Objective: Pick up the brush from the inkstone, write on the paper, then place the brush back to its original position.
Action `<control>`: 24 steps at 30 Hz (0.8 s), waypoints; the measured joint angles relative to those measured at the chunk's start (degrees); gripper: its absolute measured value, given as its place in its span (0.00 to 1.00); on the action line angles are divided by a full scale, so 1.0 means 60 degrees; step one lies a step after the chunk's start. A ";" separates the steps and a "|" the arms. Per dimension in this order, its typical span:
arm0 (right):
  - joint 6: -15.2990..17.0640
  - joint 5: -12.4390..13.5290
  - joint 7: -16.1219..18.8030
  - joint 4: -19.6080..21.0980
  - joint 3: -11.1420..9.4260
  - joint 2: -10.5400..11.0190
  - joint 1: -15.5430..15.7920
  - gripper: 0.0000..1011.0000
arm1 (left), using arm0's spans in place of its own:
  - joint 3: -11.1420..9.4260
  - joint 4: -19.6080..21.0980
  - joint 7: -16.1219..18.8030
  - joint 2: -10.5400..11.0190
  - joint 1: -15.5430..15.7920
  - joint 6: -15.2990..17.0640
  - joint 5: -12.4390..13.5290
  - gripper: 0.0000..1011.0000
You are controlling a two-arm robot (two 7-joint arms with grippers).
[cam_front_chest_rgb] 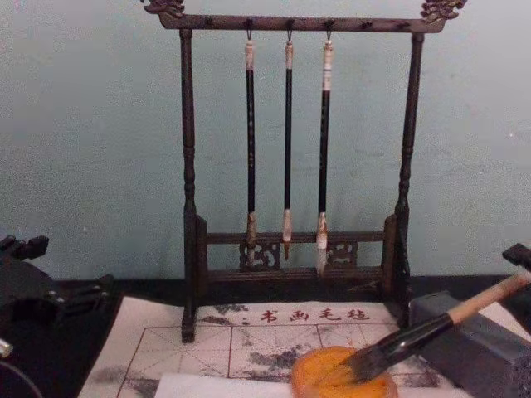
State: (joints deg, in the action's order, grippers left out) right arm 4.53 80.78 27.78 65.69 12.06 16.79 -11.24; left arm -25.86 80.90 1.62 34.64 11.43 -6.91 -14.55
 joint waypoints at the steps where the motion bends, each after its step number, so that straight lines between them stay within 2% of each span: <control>1: -0.0001 -0.0001 0.0000 0.0000 0.0000 0.0000 0.0000 0.81 | 0.0000 0.0000 0.0000 0.0000 -0.0001 0.0000 0.0001 0.99; 14: -0.0001 -0.0004 0.0000 -0.0001 0.0001 -0.0001 0.0000 0.42 | -0.0001 0.0000 0.0000 0.0000 -0.0001 0.0000 0.0000 0.99; 19: -0.0001 -0.0004 0.0000 -0.0001 0.0001 -0.0001 0.0000 0.24 | 0.0000 0.0000 0.0000 0.0000 0.0000 0.0000 0.0000 0.99; 22: -0.0001 -0.0005 0.0000 -0.0001 0.0001 -0.0001 0.0000 0.18 | -0.0001 0.0000 0.0000 0.0000 -0.0001 0.0000 0.0001 0.99; 24: 0.0000 -0.0005 0.0000 -0.0001 0.0002 -0.0001 0.0000 0.18 | 0.0000 0.0000 0.0000 0.0000 -0.0001 0.0000 0.0001 0.99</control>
State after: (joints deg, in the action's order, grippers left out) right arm 4.53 80.75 27.78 65.68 12.07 16.79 -11.24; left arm -25.86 80.90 1.62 34.65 11.43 -6.91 -14.55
